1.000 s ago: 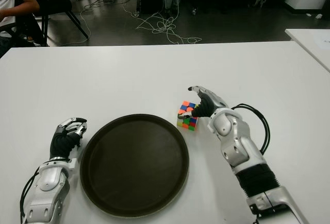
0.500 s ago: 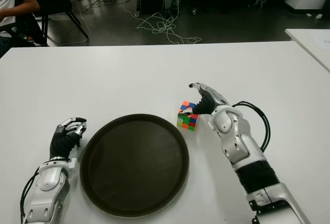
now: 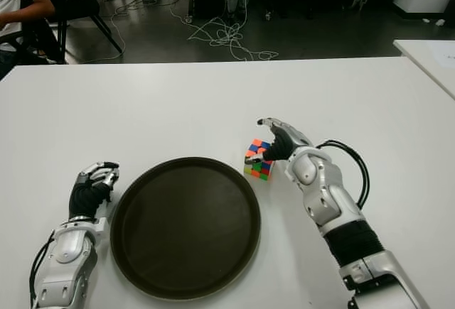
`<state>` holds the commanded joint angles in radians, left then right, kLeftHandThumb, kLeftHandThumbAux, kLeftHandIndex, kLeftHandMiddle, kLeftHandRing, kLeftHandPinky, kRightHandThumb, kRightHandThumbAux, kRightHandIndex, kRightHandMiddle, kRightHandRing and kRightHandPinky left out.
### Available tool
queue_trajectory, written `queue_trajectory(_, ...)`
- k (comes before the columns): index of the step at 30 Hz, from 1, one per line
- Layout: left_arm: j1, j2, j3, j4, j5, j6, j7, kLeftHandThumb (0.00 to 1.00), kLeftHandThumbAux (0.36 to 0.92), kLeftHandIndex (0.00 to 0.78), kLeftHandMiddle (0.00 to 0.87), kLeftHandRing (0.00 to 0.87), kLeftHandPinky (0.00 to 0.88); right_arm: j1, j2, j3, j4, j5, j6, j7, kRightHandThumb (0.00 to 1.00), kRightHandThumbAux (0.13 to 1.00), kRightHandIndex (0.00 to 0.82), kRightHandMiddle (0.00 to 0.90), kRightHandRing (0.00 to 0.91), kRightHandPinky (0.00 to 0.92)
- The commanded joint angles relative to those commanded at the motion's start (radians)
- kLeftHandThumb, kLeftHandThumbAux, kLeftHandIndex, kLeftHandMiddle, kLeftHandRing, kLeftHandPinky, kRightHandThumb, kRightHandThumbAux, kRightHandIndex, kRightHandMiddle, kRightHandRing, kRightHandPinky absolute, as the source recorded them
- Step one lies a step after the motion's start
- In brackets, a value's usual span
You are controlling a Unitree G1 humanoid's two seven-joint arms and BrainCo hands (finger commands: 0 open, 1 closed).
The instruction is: Pick up the Rubik's Cube and put it in the plate
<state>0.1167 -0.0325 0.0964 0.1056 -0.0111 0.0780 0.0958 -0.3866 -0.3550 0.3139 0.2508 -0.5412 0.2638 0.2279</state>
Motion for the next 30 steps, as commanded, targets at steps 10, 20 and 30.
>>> queue_trajectory(10,0.0,0.0,0.001,0.001,-0.008,-0.001,-0.006,0.709,0.704,0.444,0.805,0.817,0.809,-0.002,-0.008,0.016,-0.005,-0.009,0.023,0.047,0.0,0.716,0.0,0.0,0.0,0.0)
queue_trajectory(20,0.003,0.007,-0.005,0.001,-0.006,-0.005,-0.017,0.709,0.705,0.443,0.806,0.816,0.809,0.001,-0.019,0.04,-0.014,-0.023,0.045,0.074,0.0,0.706,0.0,0.0,0.0,0.0)
queue_trajectory(30,0.007,-0.002,-0.003,-0.004,-0.001,-0.013,-0.004,0.71,0.704,0.444,0.809,0.821,0.813,0.013,-0.021,0.05,-0.03,-0.037,0.054,0.083,0.0,0.718,0.0,0.0,0.0,0.0)
